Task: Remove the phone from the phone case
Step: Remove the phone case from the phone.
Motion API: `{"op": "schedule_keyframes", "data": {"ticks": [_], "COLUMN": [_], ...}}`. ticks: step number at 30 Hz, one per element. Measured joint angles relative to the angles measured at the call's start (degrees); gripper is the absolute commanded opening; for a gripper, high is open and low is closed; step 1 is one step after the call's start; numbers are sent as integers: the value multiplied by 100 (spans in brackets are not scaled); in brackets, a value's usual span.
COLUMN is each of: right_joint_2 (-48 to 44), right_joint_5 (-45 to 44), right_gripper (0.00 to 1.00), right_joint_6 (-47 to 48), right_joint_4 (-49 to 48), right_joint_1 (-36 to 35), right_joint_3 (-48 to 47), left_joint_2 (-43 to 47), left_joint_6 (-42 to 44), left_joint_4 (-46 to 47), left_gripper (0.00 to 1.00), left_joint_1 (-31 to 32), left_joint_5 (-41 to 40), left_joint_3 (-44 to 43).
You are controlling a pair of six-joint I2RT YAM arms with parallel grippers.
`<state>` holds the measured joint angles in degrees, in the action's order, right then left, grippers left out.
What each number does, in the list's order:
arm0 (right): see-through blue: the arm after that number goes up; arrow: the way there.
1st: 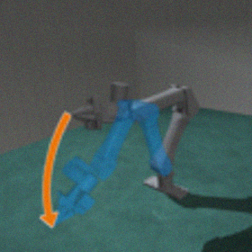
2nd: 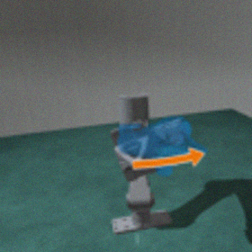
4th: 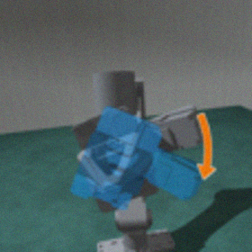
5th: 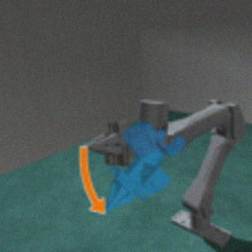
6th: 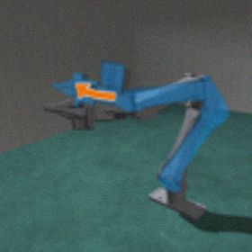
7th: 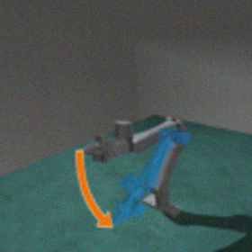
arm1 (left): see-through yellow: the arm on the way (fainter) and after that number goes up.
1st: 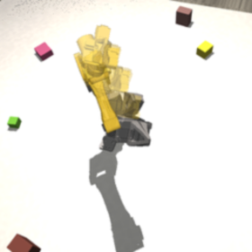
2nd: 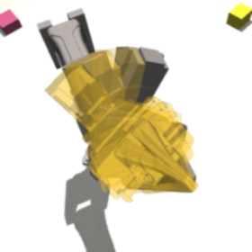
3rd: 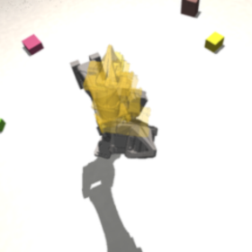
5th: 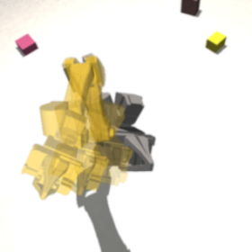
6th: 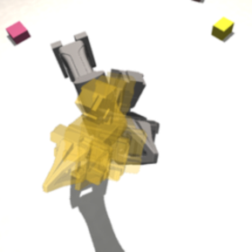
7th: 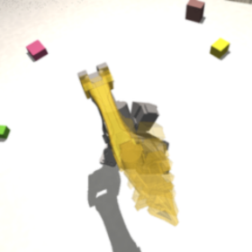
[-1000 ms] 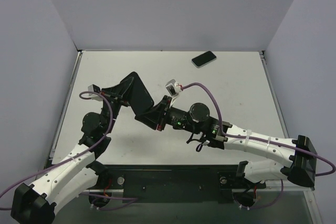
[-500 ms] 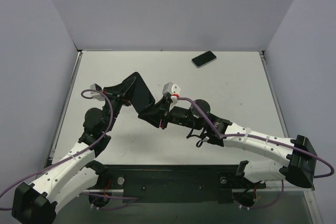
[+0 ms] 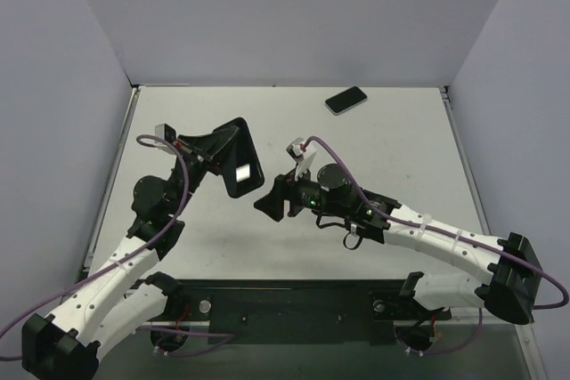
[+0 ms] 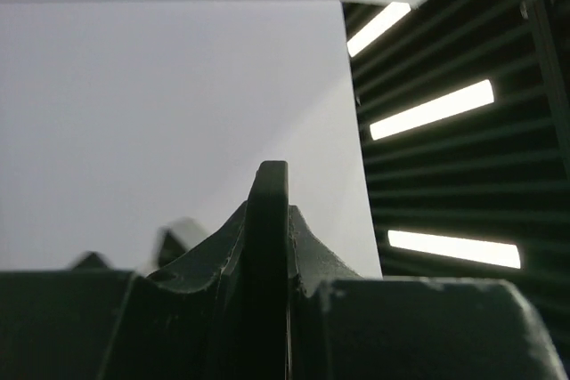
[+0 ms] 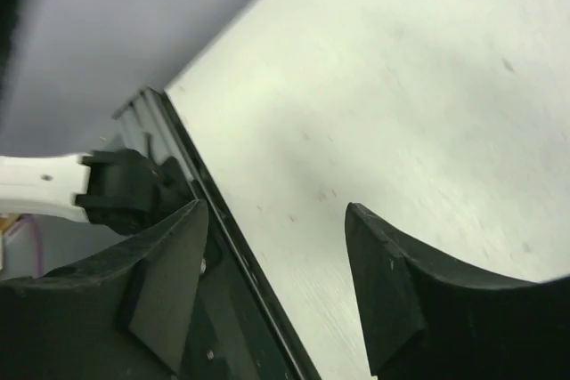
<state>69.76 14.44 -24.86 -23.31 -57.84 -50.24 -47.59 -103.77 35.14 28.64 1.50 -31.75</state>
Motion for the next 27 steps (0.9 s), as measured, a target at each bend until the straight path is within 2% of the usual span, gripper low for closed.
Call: {"op": "schedule_keyframes", "data": {"ticks": [5,7,12,16,20,27], "right_joint_2": [-483,-852,-1611,-1661,-1231,-603], "right_joint_5": [-153,-76,227,503,935,1510], "right_gripper": [65,69,71,62,57,42], "right_joint_6": [-669,-831,-1263,-1460,-1572,-1871], "right_joint_4": [1255,1397,1314,1191,1021,684], "right_joint_1": [144,116,114,114,114,133], "right_joint_3": [337,348,234,-133,-732,-894], "left_joint_2": [289,334,249,129,42,11], "left_joint_6": [691,1047,1781,2028,2068,2037], "left_joint_4": [33,-2,-415,-758,-968,-1014], "left_gripper": [0,0,0,0,0,0], "left_joint_1": [-210,-295,-400,-411,-417,-444], "left_joint_5": [815,1027,1403,1550,1650,1729], "left_joint_3": [-761,-938,-1228,-1255,-1255,-1255]}}
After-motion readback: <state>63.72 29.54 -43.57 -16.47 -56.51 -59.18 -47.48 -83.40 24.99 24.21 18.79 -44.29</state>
